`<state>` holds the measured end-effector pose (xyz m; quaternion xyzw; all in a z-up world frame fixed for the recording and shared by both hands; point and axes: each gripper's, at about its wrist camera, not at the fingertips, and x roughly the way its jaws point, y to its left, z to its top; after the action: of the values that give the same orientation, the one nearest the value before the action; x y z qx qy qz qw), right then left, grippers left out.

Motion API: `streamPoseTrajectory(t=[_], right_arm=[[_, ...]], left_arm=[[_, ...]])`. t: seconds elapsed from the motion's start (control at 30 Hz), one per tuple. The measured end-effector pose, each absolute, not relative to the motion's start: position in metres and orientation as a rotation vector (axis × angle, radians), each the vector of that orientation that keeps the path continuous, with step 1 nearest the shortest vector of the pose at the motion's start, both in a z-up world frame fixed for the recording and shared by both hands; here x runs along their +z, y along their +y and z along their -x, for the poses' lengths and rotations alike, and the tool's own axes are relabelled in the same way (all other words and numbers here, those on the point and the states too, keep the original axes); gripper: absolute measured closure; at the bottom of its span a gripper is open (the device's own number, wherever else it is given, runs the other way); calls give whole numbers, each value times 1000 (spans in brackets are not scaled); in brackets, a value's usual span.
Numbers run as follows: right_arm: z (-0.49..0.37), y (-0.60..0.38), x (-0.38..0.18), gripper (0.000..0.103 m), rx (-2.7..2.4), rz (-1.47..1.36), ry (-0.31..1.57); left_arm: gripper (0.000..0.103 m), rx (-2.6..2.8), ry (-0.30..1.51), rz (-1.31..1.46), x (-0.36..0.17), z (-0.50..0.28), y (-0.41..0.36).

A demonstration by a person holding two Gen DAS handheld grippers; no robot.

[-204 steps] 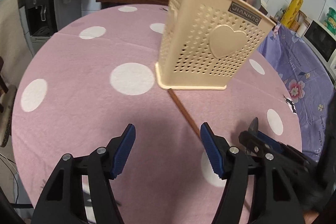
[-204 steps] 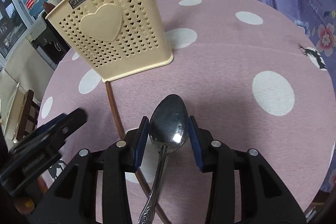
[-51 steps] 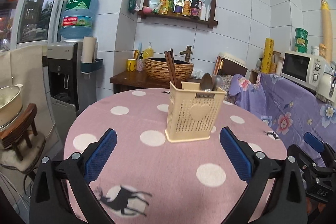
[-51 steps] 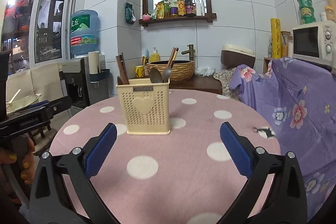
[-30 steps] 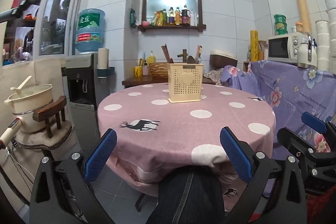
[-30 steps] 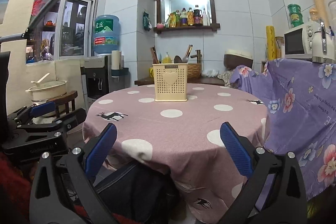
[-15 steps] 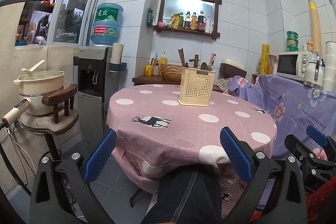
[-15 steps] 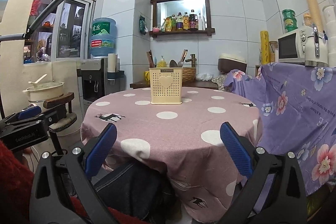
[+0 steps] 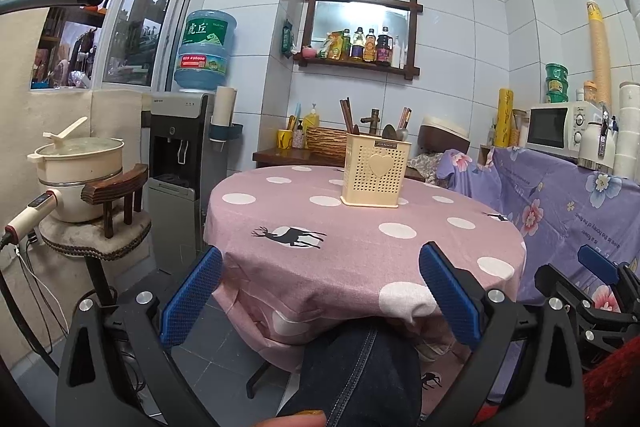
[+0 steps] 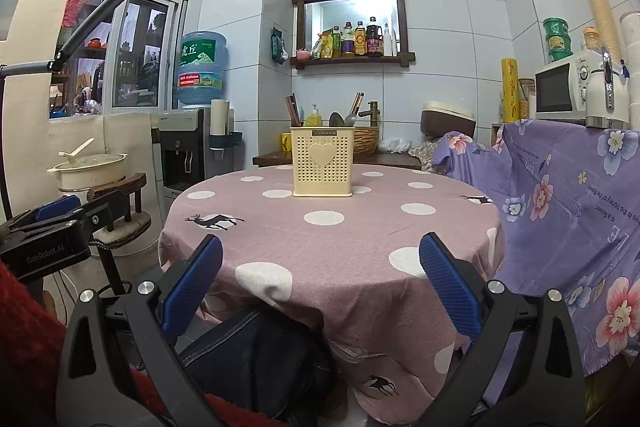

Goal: Organize utensils

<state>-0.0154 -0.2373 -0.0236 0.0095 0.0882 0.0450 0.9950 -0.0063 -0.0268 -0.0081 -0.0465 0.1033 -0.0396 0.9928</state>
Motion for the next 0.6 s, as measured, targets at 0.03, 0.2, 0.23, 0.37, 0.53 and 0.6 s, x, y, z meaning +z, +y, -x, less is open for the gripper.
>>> streamPoseTrajectory(t=[0.03,0.2,0.23,0.37,0.53,0.6], right_arm=[[15,-237,-24,6,91,-19,178],[15,-237,-24,6,91,-19,178],[14,-237,-24,6,91,-20,179],[14,-237,-25,6,91,-20,180],[14,-237,-24,6,92,-19,179],[14,-237,-24,6,91,-20,179]], left_arm=[[5,-80,207,93,-8,6,-27],[5,-76,207,94,-8,6,-27],[5,-74,207,95,-7,6,-27],[5,-75,208,95,-8,6,-27],[5,-74,209,96,-8,6,-26],[5,-74,211,98,-8,6,-27]])
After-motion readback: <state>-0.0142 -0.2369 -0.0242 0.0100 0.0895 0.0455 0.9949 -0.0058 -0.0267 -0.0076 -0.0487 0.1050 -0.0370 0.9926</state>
